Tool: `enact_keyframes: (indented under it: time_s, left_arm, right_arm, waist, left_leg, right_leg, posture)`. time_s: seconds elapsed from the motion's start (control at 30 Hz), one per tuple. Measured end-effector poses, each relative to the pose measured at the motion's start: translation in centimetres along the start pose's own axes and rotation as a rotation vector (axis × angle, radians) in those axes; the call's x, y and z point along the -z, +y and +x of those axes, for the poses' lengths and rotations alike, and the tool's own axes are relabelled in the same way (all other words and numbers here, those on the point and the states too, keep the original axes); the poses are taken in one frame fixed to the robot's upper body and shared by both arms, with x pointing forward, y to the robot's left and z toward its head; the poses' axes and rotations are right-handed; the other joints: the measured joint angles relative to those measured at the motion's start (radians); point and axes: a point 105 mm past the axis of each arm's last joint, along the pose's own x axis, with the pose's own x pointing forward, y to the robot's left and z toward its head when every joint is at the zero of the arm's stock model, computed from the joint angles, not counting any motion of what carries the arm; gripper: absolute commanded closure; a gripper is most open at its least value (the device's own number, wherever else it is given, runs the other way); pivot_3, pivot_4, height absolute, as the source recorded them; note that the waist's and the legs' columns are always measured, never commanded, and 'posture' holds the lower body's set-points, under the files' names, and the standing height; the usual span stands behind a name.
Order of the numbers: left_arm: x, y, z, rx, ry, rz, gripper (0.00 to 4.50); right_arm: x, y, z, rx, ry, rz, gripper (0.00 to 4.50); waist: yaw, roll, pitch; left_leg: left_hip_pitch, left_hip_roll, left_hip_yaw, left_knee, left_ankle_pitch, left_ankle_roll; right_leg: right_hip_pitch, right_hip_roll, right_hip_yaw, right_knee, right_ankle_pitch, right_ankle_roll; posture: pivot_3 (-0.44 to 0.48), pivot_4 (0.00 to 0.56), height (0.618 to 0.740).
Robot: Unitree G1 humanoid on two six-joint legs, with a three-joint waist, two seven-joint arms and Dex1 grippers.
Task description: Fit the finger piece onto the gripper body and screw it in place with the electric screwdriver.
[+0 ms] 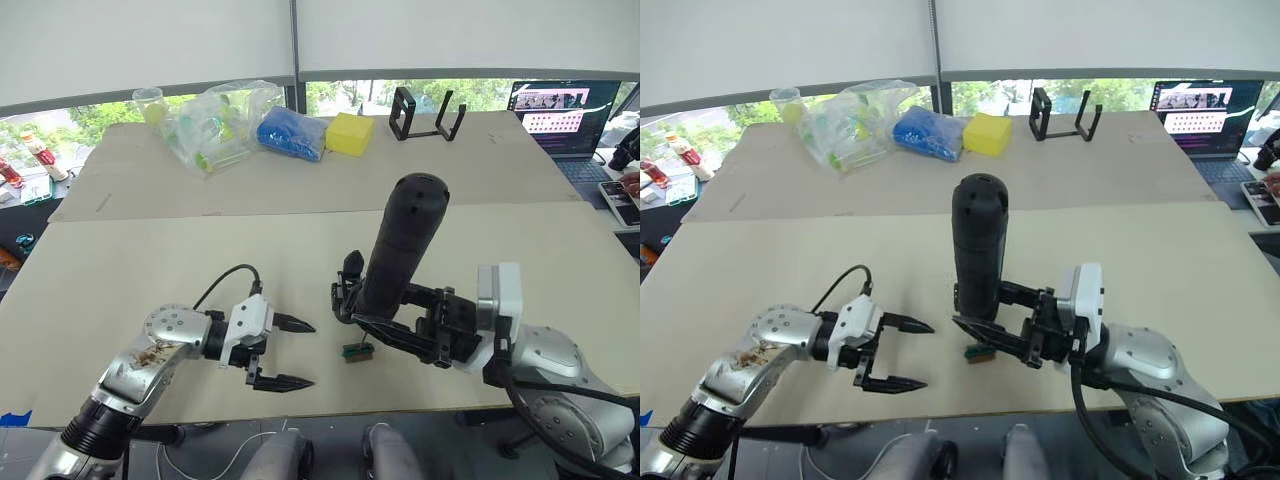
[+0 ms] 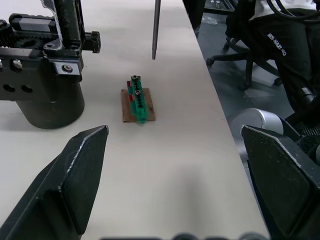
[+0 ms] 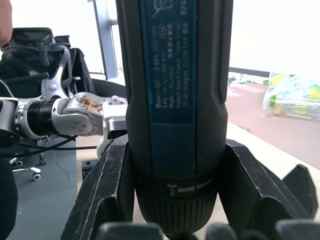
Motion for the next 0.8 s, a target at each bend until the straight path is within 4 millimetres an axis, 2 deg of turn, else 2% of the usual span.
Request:
enact_keyframes:
  time_s: [0.23,0.6,0.8]
  left_arm:
    - [-0.3,0.4,0.5,0.005,-0.004,0.032,0.00]
    - [0.0,0.3,0.8,0.018,-0.003,0.023,0.00]
    - [-0.1,0.5,0.9,0.015,-0.006,0.026,0.00]
  right_arm:
    - [1.4,-1.6,-0.8,0.058,0.033,0.031,2.57]
    - [1.3,-1.8,-0.6,0.047,0.034,0.011,2.57]
    - [2.0,-1.8,-0.3,0.034,0.049,0.030,2.57]
  waist:
    - [-0.002,0.000,0.000]
    - [-0.001,0.000,0.000]
    - [-0.001,0.000,0.000]
  left_leg:
    - [0.002,0.000,0.000,-0.001,0.000,0.000]
    - [0.003,0.000,0.000,0.000,0.000,0.000]
    - [0.003,0.000,0.000,0.000,0.000,0.000]
  right_leg:
    - [0.002,0.000,0.000,-0.001,0.000,0.000]
    - [0.003,0.000,0.000,-0.001,0.000,0.000]
    - [0.003,0.000,0.000,-0.001,0.000,0.000]
  posture:
    - [0.000,0.150,0.737]
    - [0.000,0.150,0.737]
    - [0.000,0.150,0.737]
